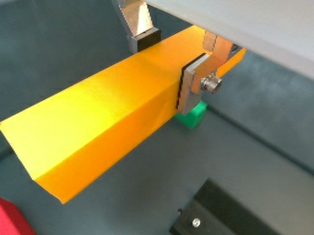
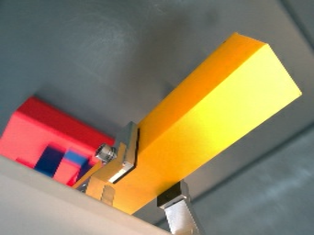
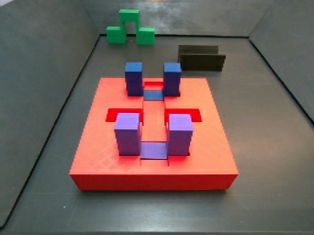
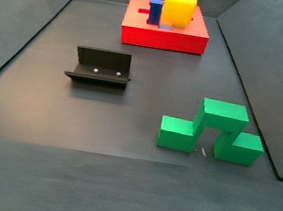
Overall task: Pick up the yellow object. Move up. Move to above the board. Insert the yellow object.
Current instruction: Move to above the board.
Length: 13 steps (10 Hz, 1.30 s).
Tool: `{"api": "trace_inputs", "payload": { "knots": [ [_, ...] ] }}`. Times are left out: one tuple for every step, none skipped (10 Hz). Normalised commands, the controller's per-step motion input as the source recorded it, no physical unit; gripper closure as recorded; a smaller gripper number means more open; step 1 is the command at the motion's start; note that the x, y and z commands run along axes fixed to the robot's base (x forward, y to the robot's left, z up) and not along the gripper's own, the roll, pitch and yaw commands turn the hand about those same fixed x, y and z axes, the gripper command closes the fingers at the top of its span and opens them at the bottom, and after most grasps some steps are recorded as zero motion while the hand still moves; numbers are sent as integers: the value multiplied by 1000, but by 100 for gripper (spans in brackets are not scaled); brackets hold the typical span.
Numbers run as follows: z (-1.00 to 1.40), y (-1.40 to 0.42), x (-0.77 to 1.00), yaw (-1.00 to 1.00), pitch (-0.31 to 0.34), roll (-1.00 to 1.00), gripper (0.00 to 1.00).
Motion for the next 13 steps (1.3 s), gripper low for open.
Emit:
{"api": "trace_inputs", "payload": {
  "knots": [
    [1400,-5,-3,4,59,18,100],
    [686,-2,24,7,54,19,100],
    [228,-4,45,7,50,15,100],
    [221,-1400,-35,112,347,-70,100],
    [219,-1400,-39,99,334,-26,100],
    [227,-1400,-32,68,262,-14,100],
    [227,-1400,-24,34,192,-34,100],
    [227,-1400,-14,30,148,-15,100],
    [234,-1400,0,25,131,8,100],
    [241,-1400,34,14,132,-3,100],
    [249,-1400,67,14,133,14,100],
    [137,-718,70,13,146,14,100],
    [72,-337,82,9,147,6,100]
  ]
}}
